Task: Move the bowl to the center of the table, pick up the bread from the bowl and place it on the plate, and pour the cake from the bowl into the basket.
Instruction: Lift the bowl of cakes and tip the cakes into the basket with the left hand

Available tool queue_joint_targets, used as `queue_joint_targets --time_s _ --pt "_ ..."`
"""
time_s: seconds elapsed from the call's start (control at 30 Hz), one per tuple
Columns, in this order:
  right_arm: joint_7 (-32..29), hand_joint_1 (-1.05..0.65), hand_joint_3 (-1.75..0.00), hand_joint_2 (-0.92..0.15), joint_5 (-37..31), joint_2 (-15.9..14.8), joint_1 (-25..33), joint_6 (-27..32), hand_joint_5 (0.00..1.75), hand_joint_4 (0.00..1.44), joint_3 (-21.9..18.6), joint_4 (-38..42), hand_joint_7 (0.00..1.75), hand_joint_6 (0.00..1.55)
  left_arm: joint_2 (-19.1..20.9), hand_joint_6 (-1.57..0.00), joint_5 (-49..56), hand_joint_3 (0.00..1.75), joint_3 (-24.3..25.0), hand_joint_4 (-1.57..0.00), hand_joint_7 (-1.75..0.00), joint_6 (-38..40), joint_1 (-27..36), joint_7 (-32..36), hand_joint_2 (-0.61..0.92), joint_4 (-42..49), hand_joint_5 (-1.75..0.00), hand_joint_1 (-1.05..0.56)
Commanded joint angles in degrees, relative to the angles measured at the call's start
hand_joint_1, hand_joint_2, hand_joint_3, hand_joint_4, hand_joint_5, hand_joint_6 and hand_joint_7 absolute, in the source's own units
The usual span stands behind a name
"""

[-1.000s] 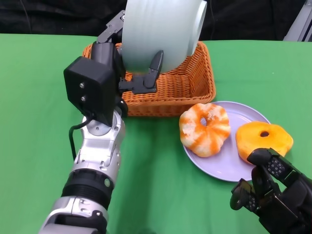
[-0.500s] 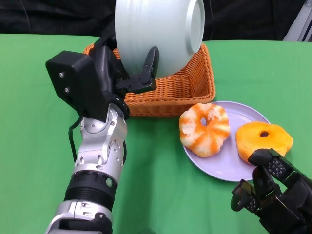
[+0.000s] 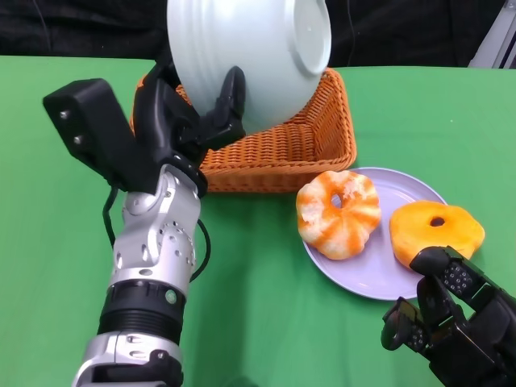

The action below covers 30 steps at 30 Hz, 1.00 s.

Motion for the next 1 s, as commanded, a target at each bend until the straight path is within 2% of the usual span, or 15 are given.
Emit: queue_joint_targets --time_s 0.03,0.3,0.7,1.0 --pt "0.10 -0.20 -0.97 -0.71 0.02 -0.63 0.26 -0.08 1.75 0.77 -0.20 -0.43 1.75 0.55 -0.66 -0.78 -2.18 1.48 1.23 -0.90 -1.75 1.98 0.22 -0.27 0.55 -2.61 -1.75 -0.11" --pt "0.60 -0.20 -0.96 -0.72 0.13 -0.77 0.51 -0.15 1.75 0.77 -0.33 -0.35 1.75 0.55 -1.80 -0.76 -9.68 1.38 4.75 -0.90 -1.75 10.74 0.17 1.73 0.66 -6.60 -1.75 -0.11" --pt "0.31 -0.20 -0.93 -0.73 0.42 -0.59 0.43 0.08 1.75 0.77 -0.45 -0.45 1.75 0.55 -2.88 -0.77 -15.90 1.44 7.08 -0.93 -1.75 17.22 0.05 6.38 0.59 -9.92 -1.75 -0.11" --pt "0.29 -0.20 -0.93 -0.74 0.43 -0.78 0.51 0.12 1.75 0.76 -0.51 -0.78 1.75 0.54 -3.32 -0.76 -18.90 1.47 7.53 -0.92 -1.75 18.95 0.16 8.25 0.56 -11.32 -1.75 -0.12"
